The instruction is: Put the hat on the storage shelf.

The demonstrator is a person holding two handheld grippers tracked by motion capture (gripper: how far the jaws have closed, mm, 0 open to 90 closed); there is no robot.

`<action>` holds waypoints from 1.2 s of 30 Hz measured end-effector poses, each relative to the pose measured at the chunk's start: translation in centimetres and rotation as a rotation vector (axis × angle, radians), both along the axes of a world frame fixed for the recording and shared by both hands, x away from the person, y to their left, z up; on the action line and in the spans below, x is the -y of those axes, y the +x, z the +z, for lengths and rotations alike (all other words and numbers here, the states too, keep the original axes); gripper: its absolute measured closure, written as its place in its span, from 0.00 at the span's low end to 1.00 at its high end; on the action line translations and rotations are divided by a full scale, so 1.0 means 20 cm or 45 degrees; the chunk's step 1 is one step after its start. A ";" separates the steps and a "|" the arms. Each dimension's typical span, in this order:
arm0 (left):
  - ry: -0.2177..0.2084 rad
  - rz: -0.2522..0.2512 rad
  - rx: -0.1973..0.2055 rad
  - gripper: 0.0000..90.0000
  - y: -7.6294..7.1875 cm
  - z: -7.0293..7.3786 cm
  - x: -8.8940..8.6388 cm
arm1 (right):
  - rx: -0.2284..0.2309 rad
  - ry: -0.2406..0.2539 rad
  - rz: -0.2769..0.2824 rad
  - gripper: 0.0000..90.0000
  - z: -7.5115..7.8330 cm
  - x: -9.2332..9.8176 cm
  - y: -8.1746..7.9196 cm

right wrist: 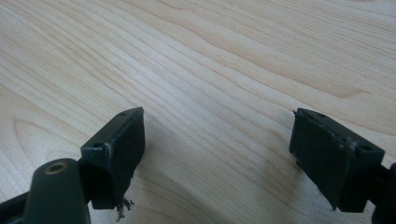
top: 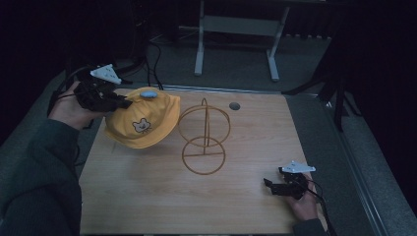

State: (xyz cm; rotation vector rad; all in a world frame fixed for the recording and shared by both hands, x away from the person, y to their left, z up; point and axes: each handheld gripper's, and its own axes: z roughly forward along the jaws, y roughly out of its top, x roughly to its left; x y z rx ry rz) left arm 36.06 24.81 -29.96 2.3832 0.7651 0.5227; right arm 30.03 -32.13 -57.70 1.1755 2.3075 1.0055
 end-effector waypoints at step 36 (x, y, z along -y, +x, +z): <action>-0.043 -0.042 0.070 0.93 -0.03 0.14 0.01 | -0.001 -0.001 0.000 0.20 0.00 0.00 0.00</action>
